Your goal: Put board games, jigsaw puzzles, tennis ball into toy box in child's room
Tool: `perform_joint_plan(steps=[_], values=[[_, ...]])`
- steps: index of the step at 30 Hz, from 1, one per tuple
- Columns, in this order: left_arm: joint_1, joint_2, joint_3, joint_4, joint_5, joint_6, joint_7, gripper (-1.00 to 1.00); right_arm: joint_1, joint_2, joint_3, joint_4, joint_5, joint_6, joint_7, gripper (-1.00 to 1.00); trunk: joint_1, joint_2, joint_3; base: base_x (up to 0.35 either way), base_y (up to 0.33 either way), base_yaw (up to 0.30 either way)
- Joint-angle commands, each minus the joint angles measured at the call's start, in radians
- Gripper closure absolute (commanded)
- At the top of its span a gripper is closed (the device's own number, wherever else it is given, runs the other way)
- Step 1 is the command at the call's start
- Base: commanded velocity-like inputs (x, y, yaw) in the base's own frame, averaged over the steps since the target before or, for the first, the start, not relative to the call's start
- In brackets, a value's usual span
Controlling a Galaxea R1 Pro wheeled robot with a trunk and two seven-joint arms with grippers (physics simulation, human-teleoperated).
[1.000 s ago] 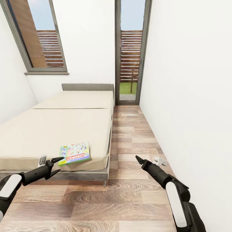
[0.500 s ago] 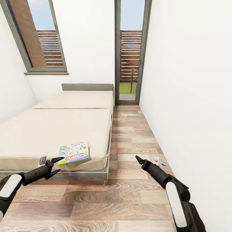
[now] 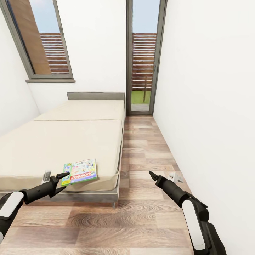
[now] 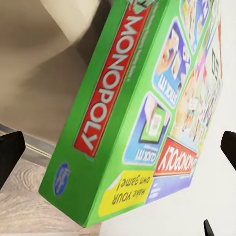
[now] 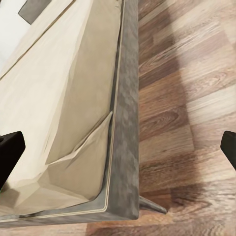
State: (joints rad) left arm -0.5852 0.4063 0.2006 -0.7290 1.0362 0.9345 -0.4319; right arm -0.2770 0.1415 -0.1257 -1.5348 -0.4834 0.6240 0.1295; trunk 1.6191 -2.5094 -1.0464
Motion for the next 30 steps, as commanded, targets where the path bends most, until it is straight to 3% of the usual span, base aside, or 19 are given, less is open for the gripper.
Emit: perform_joint_plan(steps=[1, 26, 27, 30], values=[[-0.001, -0.001, 0.003, 0.0, -0.004, 0.006, -0.005, -1.0, -0.001, 0.001, -0.003, -0.001, 0.0, 0.007, 0.005, -1.0, 0.0, 0.0, -0.001, 0.012, 0.0, 0.0], [-0.001, 0.0, 0.005, 0.0, -0.004, 0.006, -0.004, -1.0, -0.001, 0.001, -0.003, -0.001, 0.0, 0.007, 0.005, -1.0, 0.0, 0.0, -0.001, 0.001, 0.0, 0.0], [-0.001, 0.0, 0.005, 0.0, -0.004, 0.006, -0.005, 1.0, -0.001, 0.001, -0.003, -0.001, 0.0, 0.007, 0.005, -1.0, 0.0, 0.0, -0.001, 0.0, 0.0, 0.0], [-0.001, -0.001, 0.003, 0.001, -0.004, 0.006, -0.008, 1.0, -0.001, 0.001, -0.003, -0.001, 0.001, 0.007, 0.005, -1.0, 0.0, 0.0, -0.001, 0.0, 0.0, 0.0]])
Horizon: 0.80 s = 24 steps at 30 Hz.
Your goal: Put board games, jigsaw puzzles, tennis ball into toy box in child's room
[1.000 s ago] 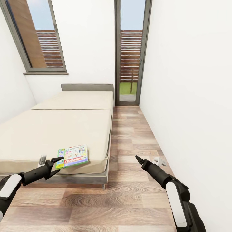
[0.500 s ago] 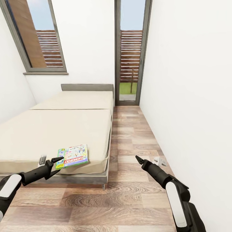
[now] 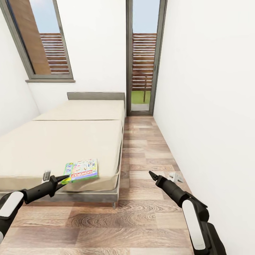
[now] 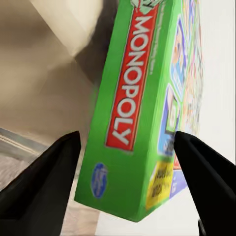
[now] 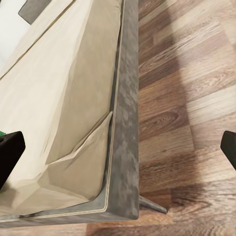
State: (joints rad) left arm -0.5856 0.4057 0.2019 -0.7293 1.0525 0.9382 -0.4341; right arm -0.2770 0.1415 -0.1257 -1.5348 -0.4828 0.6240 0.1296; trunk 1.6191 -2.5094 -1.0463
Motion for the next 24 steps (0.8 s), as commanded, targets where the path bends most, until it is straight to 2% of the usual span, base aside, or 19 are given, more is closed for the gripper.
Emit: perform_joint_plan(steps=[1, 8, 13, 24], values=[[0.0, 0.0, 0.001, 0.001, -0.02, 0.002, -0.011, 1.0, -0.001, 0.001, -0.003, -0.001, 0.0, 0.006, 0.005, -1.0, 0.0, 0.0, -0.001, 0.0, 0.0, 0.0], [0.0, -0.002, -0.001, 0.001, -0.02, 0.002, -0.058, 1.0, -0.001, 0.001, -0.003, -0.001, 0.001, 0.006, 0.005, -1.0, 0.0, 0.0, -0.001, 0.0, 0.0, 0.0], [0.0, -0.003, -0.002, 0.001, -0.023, 0.002, -0.117, 1.0, -0.001, 0.001, -0.003, -0.001, 0.0, 0.006, 0.005, -1.0, 0.0, 0.0, -0.001, 0.0, 0.0, 0.0], [0.0, -0.001, -0.007, 0.001, -0.032, 0.004, -0.134, 1.0, -0.001, 0.001, -0.003, -0.001, 0.0, 0.005, 0.005, -1.0, -0.005, 0.002, 0.042, 0.0, 0.0, 0.0]])
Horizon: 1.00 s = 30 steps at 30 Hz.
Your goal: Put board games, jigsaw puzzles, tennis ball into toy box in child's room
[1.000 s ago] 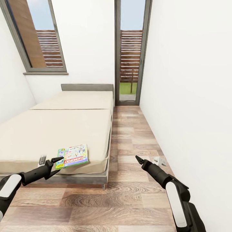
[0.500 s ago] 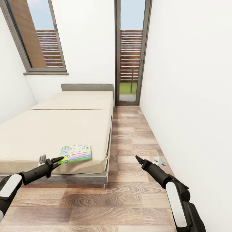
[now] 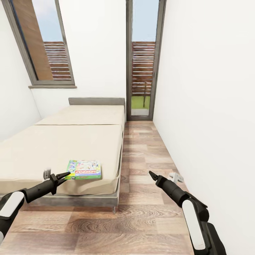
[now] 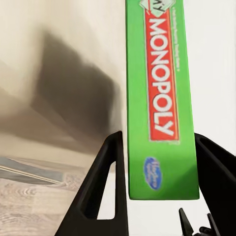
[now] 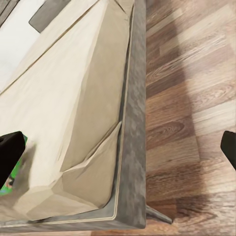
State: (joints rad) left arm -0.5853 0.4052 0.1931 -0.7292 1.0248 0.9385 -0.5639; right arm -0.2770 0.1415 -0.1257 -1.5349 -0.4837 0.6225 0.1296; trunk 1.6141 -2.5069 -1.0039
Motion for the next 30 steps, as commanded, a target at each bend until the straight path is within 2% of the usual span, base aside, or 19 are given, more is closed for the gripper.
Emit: perform_joint_plan(steps=[1, 8, 15, 19, 23, 26, 27, 28, 30], values=[[-0.001, 0.0, 0.002, -0.001, -0.004, 0.008, -0.005, 1.0, -0.001, 0.001, -0.003, -0.001, 0.0, 0.006, 0.005, -1.0, -0.001, 0.0, 0.003, 0.0, 0.0, 0.0], [-0.001, 0.004, 0.005, -0.007, -0.006, 0.038, -0.005, 1.0, -0.001, 0.001, -0.003, -0.001, 0.0, 0.006, 0.005, -1.0, -0.004, 0.002, 0.03, 0.0, 0.0, 0.0], [-0.001, 0.013, 0.008, -0.043, -0.006, 0.101, -0.005, 1.0, -0.001, 0.001, -0.003, 0.0, 0.0, 0.005, 0.005, -1.0, -0.007, 0.003, 0.057, 0.0, 0.0, 0.0], [-0.001, 0.028, 0.007, -0.055, -0.004, 0.108, -0.006, 1.0, -0.001, 0.001, -0.003, 0.0, 0.0, 0.005, 0.005, -1.0, -0.007, 0.003, 0.061, 0.0, 0.0, 0.0], [-0.001, 0.074, 0.007, -0.059, 0.004, 0.109, -0.021, 1.0, -0.001, 0.002, -0.003, 0.001, -0.001, 0.004, 0.005, -1.0, -0.009, 0.004, 0.073, 0.0, 0.0, 0.0], [0.0, 0.119, 0.001, -0.063, 0.008, 0.109, -0.098, 1.0, -0.001, 0.002, -0.002, 0.001, 0.0, 0.004, 0.005, -1.0, -0.01, 0.005, 0.084, 0.0, 0.0, 0.0], [0.002, 0.152, -0.026, -0.067, 0.008, 0.109, -0.215, 1.0, -0.001, 0.002, 0.0, 0.001, 0.001, 0.005, 0.003, -1.0, -0.011, 0.005, 0.088, 0.0, 0.0, 0.0], [0.002, 0.161, -0.04, -0.067, 0.008, 0.109, -0.25, 1.0, -0.001, 0.002, 0.001, 0.001, 0.001, 0.005, 0.002, -1.0, -0.011, 0.005, 0.092, 0.0, 0.0, 0.0], [0.002, 0.209, -0.115, -0.069, 0.005, 0.109, -0.394, 1.0, -0.001, 0.002, 0.005, 0.001, 0.002, 0.006, 0.001, -1.0, -0.012, 0.006, 0.1, 0.0, 0.0, 0.0]])
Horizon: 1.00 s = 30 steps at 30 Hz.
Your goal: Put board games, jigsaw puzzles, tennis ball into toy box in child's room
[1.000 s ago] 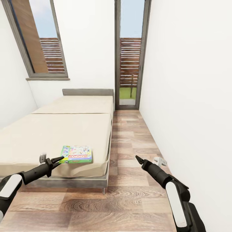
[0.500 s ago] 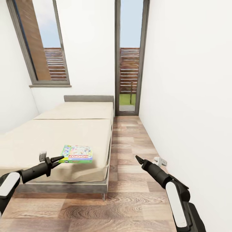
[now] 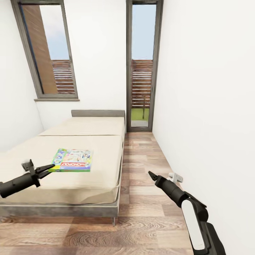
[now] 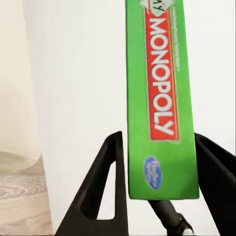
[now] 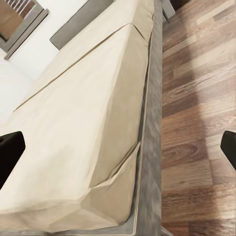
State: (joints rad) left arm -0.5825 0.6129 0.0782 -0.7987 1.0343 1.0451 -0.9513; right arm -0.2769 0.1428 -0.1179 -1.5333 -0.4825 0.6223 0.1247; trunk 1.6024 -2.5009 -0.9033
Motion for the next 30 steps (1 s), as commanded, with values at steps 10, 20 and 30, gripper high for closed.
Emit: perform_joint_plan(steps=[10, 20, 30], values=[[0.0, 0.121, -0.154, 0.003, -0.017, 0.002, -0.324, 1.0, -0.001, 0.006, -0.004, -0.002, -0.002, 0.011, 0.004, -1.0, -0.022, 0.036, 0.034, 0.0, 0.0, 0.0], [0.0, 0.128, -0.161, 0.0, -0.019, 0.002, -0.381, 1.0, -0.001, 0.004, 0.002, -0.007, -0.002, 0.017, 0.009, -1.0, -0.06, 0.106, 0.065, 0.0, 0.0, 0.0], [0.0, 0.127, -0.162, -0.002, -0.019, 0.002, -0.382, 1.0, -0.001, 0.005, 0.017, -0.012, 0.008, 0.116, -0.019, -1.0, -0.098, 0.176, 0.097, -0.085, 0.0, 0.0]])
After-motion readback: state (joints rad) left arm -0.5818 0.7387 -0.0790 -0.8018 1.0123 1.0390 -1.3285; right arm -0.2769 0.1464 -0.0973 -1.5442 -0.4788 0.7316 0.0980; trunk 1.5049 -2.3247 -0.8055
